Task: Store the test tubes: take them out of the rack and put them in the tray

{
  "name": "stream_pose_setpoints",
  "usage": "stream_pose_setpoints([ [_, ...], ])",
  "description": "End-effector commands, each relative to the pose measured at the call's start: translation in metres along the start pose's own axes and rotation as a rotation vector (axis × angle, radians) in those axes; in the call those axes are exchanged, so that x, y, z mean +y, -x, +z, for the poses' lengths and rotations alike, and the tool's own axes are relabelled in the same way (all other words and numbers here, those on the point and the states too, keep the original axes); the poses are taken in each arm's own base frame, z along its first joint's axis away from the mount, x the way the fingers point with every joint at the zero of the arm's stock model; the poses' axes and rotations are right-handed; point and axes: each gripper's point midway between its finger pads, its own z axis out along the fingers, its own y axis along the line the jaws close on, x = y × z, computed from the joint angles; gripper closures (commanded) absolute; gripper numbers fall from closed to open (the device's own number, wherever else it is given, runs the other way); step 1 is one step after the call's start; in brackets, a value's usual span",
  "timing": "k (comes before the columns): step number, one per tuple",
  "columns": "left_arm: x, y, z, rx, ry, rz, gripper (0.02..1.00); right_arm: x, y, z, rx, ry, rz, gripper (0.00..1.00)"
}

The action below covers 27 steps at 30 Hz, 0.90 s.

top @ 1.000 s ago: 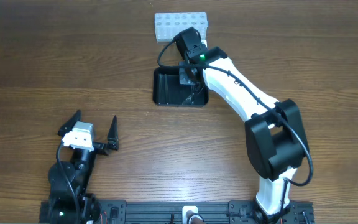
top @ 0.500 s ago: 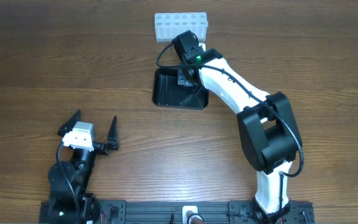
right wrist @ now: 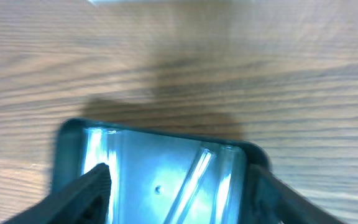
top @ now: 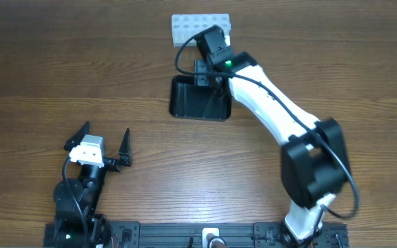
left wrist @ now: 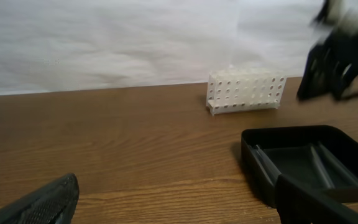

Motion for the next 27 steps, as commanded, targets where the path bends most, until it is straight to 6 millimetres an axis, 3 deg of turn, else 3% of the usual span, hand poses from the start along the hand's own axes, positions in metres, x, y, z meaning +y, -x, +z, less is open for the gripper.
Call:
stream_pose_setpoints([
  [1,-0.001,-0.001,0.0,-0.003,-0.008,-0.011,0.02,-0.013,0.028,-0.072,-0.117,0.015,-0.049,0.253],
  [7,-0.001,-0.001,0.0,-0.003,-0.008,-0.011,0.023,-0.061,0.04,-0.144,-0.229,-0.107,-0.003,0.226],
  [13,-0.001,-0.001,0.0,-0.003,-0.008,-0.011,0.018,-0.093,0.048,-0.208,-0.371,-0.13,-0.056,0.202],
  [21,-0.001,-0.001,0.0,-0.003,-0.008,-0.011,0.02,-0.149,0.008,-0.273,-0.592,-0.137,-0.051,0.185],
  [27,-0.001,-0.001,0.0,-0.003,-0.008,-0.011,0.018,-0.173,-0.036,-0.287,-0.76,-0.199,-0.076,0.086],
])
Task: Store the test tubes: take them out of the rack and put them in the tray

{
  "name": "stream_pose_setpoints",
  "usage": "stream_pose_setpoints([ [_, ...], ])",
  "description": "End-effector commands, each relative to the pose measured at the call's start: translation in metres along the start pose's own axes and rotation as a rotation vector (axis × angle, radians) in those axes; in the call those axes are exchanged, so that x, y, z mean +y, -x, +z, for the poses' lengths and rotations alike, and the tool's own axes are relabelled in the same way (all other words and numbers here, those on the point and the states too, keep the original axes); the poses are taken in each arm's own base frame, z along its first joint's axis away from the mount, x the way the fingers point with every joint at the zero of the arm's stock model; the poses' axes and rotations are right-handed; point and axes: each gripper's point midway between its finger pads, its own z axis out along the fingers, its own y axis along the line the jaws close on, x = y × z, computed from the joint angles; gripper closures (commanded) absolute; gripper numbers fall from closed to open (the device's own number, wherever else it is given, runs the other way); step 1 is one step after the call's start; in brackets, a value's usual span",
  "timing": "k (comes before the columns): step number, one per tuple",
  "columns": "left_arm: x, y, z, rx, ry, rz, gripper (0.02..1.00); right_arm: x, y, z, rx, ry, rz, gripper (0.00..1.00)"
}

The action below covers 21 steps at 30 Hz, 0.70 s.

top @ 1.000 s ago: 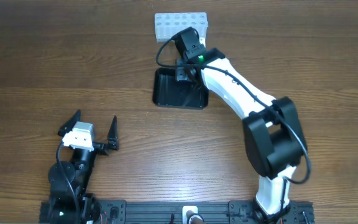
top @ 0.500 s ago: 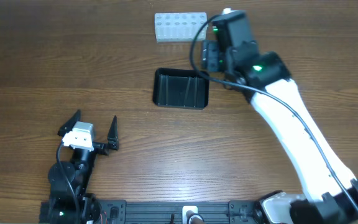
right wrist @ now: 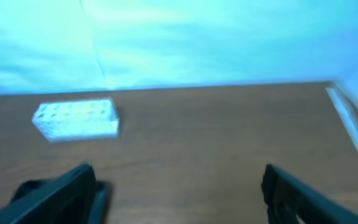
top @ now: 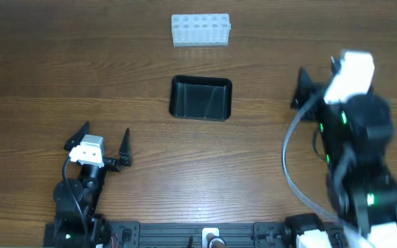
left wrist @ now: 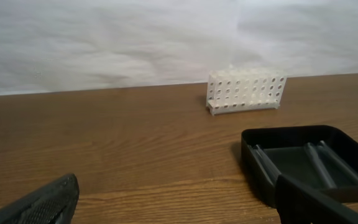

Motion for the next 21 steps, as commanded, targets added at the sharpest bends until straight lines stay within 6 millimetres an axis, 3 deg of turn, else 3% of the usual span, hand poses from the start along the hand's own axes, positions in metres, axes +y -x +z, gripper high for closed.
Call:
stream_pose_setpoints([
  [1,-0.001,-0.001,0.0,-0.002,-0.008,-0.011,0.018,-0.007,-0.034,-0.015,-0.04,0.005,-0.071,0.053],
  [2,-0.001,-0.001,0.0,-0.002,-0.008,-0.011,0.018,-0.008,-0.041,-0.018,-0.046,0.006,-0.07,0.009],
  [5,-0.001,-0.001,0.0,-0.002,-0.008,-0.011,0.018,-0.011,-0.071,-0.026,-0.052,0.007,-0.053,0.009],
  [9,-0.001,-0.001,0.0,-0.002,-0.008,-0.011,0.02,-0.014,-0.096,-0.026,-0.084,0.001,-0.047,0.007],
  [21,-0.001,-0.001,0.0,-0.002,-0.008,-0.011,0.018,-0.015,-0.156,0.004,-0.193,-0.012,-0.093,0.007],
])
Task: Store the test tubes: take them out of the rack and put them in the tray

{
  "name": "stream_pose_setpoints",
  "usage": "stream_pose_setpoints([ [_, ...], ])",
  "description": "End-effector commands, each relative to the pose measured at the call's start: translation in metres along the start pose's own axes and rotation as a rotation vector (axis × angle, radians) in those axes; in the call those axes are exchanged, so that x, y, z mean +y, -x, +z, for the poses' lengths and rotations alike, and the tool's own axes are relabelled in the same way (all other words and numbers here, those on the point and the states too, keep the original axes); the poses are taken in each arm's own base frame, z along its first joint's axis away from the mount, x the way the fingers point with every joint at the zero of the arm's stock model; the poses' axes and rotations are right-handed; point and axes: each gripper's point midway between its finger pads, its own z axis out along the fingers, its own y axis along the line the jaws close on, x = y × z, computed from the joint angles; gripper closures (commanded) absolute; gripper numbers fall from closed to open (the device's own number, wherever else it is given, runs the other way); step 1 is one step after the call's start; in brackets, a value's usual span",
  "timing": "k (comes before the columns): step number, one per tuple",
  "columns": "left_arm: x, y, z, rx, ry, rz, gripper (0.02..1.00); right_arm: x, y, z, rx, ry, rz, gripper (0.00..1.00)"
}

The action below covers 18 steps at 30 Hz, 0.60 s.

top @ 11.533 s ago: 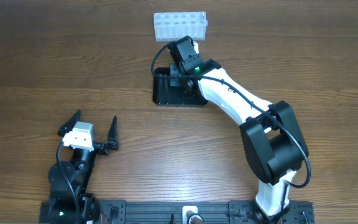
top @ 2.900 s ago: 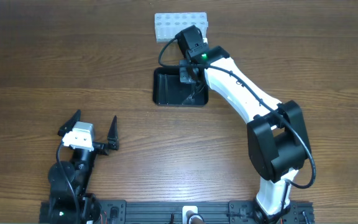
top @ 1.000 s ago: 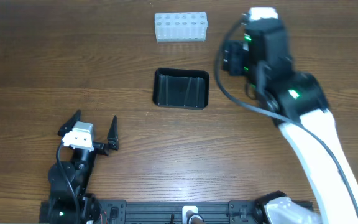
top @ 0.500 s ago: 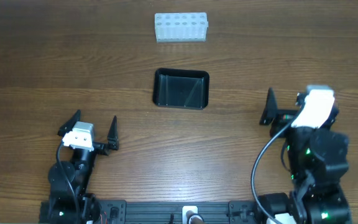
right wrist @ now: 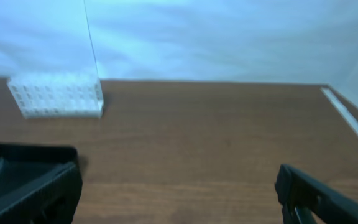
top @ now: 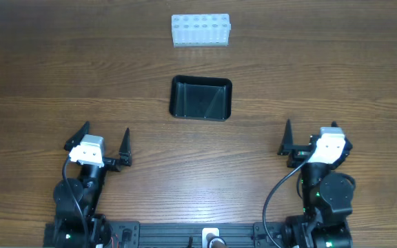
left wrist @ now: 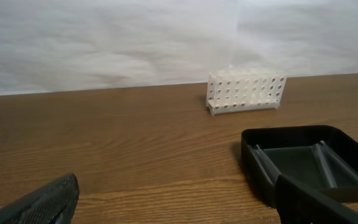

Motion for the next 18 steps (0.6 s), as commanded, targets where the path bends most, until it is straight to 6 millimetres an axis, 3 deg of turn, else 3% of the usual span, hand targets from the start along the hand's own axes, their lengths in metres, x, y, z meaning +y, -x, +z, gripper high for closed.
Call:
stream_pose_setpoints([
  [1,-0.001,-0.001,0.0,-0.003,-0.008,-0.011,0.018,0.001,-0.026,0.009,-0.02,-0.003,-0.041,0.009],
  [9,-0.001,-0.001,0.0,-0.003,-0.008,-0.011,0.02,0.004,-0.059,0.02,-0.035,-0.004,-0.053,0.007],
  [14,-0.001,-0.001,0.0,-0.003,-0.008,-0.011,0.018,0.0,-0.062,0.015,-0.028,-0.017,-0.053,0.009],
  [18,-0.001,-0.001,0.0,-0.003,-0.008,-0.011,0.018,-0.002,-0.053,0.013,-0.068,-0.015,-0.033,0.007],
])
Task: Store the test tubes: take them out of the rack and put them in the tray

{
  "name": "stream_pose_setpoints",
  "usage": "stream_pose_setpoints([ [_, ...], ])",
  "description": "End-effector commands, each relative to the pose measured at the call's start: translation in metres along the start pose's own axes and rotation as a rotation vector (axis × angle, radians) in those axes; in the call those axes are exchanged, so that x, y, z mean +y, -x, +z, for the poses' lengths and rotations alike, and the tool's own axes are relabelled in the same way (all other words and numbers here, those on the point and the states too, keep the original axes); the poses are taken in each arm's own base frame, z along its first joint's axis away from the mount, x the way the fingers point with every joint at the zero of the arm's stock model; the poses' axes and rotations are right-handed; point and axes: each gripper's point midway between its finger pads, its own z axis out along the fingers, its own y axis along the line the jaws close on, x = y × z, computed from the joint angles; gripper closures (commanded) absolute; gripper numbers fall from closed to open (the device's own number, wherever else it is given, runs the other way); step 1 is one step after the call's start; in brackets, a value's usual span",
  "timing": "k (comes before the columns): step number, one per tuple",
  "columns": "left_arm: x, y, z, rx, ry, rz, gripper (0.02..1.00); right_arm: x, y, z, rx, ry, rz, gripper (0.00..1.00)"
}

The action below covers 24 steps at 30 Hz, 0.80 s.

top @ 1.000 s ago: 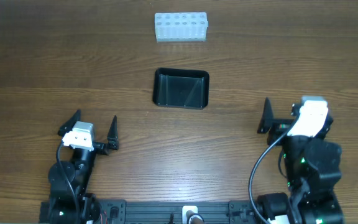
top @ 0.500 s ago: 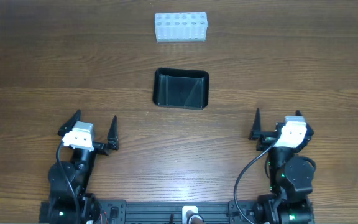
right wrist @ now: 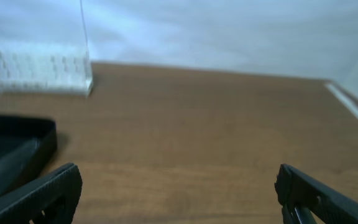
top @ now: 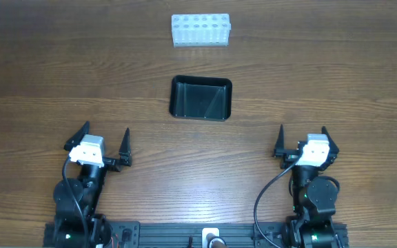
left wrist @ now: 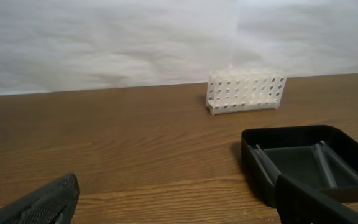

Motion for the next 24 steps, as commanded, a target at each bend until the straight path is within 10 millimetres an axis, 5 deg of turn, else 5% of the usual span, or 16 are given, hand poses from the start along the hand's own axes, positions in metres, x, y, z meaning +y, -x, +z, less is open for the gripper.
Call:
stream_pose_setpoints([
  [1,-0.001,-0.0007,-0.0002,-0.003,-0.008,-0.011,0.018,-0.0024,0.0033,-0.0015,-0.023,0.0,0.009,0.007],
  [24,-0.001,-0.0007,-0.0002,-0.003,-0.008,-0.011,0.018,-0.0031,0.0031,-0.0014,-0.022,-0.002,0.01,0.009],
])
